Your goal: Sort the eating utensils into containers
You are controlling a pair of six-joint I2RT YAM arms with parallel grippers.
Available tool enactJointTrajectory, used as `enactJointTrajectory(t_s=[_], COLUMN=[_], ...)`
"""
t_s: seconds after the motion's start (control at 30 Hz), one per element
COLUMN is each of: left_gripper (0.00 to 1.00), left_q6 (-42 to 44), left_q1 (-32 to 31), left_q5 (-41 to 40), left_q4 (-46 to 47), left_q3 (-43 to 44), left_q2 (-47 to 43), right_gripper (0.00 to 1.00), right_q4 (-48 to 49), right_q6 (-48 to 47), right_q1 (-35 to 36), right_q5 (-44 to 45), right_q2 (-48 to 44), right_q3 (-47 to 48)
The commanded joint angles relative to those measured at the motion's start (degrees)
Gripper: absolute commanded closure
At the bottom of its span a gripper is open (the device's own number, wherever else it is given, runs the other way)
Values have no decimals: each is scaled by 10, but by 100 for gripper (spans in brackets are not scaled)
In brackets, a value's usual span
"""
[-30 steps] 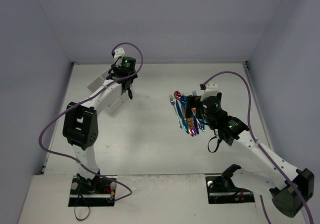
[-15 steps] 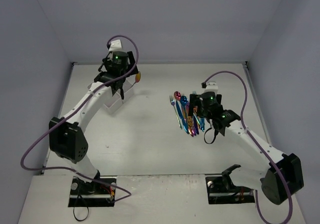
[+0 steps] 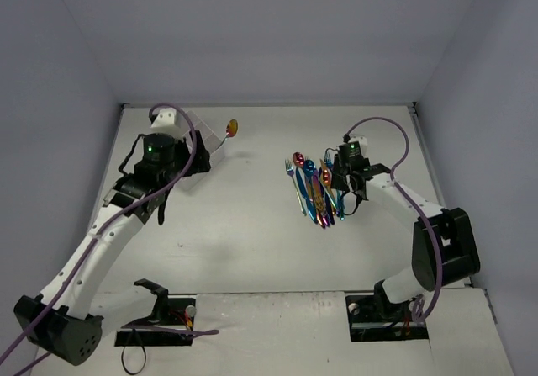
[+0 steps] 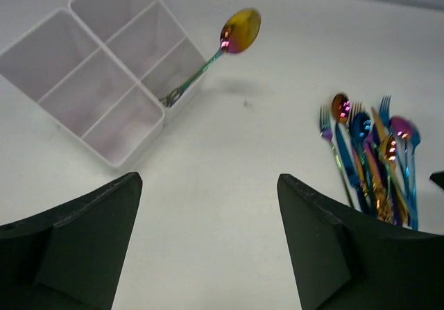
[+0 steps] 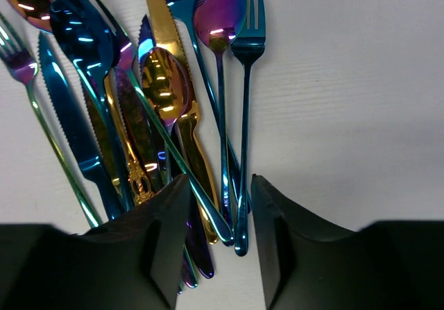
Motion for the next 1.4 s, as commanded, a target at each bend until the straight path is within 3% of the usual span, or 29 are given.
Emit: enactJointTrajectory(t_s=[0.0,0.07,0.47,0.9,1.13,1.37], left_gripper=[24,24,24,24,24,24], left_q6=[-1,-5,-24,-23,-31,-67], left_q1=[-1,-1,-1,-1,-2,-4], left_q5=[17,20,42,57,99,193], left_q4=[-26,-37,-67,-73,-69,-32], left_q3=[-45,-69,-98,-89,-50,4], left_q2=[-65,-90,-123,-114,-96,-50], right_gripper=[67,72,79,100,100,100], right_q4=[27,34,70,87,86,90], right_q6=[1,1,-2,-38,-71,-128], right_q1=[-15,-25,-43,-43,-26,64], right_q5=[2,-1,-15,5,-20,-49], right_q2=[51,75,175,189,74,-74], right_q3=[45,51,82,95,81,62])
